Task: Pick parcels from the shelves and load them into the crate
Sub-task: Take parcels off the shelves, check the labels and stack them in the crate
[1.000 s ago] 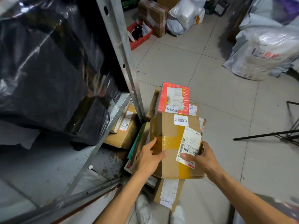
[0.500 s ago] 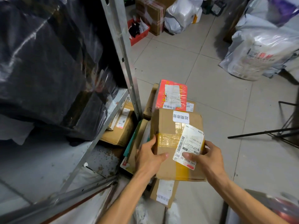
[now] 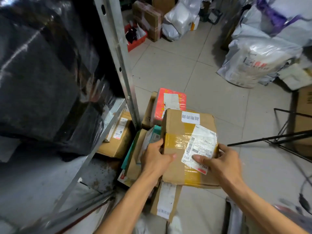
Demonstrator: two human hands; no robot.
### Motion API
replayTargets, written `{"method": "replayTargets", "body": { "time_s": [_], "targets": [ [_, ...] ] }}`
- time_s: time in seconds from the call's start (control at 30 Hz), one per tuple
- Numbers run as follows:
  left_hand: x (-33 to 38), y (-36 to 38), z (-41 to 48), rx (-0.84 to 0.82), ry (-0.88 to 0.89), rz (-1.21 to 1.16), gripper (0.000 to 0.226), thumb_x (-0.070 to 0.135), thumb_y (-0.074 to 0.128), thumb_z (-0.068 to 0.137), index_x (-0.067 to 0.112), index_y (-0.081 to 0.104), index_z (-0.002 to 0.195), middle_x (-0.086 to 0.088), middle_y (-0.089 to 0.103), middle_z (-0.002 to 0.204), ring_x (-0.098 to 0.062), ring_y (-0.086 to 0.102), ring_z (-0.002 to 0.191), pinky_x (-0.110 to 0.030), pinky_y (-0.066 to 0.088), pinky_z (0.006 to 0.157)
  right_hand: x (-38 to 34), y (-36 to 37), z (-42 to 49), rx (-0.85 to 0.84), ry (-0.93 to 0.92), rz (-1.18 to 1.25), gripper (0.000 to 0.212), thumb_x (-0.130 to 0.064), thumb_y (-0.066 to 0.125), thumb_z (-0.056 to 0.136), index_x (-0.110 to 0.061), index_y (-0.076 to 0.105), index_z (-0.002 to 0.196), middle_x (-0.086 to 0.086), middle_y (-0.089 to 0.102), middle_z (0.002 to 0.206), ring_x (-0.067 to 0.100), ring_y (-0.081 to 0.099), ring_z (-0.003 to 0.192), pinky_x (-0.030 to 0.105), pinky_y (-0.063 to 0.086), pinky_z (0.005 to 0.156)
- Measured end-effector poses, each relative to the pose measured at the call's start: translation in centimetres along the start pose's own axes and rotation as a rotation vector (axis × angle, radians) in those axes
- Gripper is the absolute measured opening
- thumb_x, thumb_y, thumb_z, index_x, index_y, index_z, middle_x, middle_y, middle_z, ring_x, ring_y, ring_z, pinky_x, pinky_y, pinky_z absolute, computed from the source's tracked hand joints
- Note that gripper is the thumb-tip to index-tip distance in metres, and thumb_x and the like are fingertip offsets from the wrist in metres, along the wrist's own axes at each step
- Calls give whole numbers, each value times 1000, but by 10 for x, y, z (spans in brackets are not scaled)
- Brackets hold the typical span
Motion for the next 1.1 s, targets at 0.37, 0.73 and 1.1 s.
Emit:
{"method": "replayTargets", "body": {
  "time_s": [0.37,0.73,1.1],
  "targets": [
    [77,-51,86,98,64,2,41,5,75,79,35,72,106,5,73,104,-19,67,100,-42,55,91,-73,41,71,-7,4,-9,52,-47,89,57,-23,64,95,-4,73,94,20,70,82,46,58,76],
    [52,-77,126,116,-12,11,59,-9,67,82,29,61,126,2,68,119,-12,63,106,-32,54,85,-84,88,97,-120,-50,-185,71,-49,89,59,-18,52,110,0,67,115,23,64,102,43,56,79],
    [51,-70,119,130,-23,19,60,-5,71,81,25,56,130,16,64,102,-16,60,110,-30,52,82,-76,87,93,-173,7,-179,77,-45,88,62,-18,37,114,1,59,118,23,61,106,45,56,82]
  ]
}}
Point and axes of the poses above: each hand's wrist, its own z-axis towards the middle knuckle, its own y-axis out of the palm, x = y × z, the point moved 9 cm from there along z, towards the middle knuckle
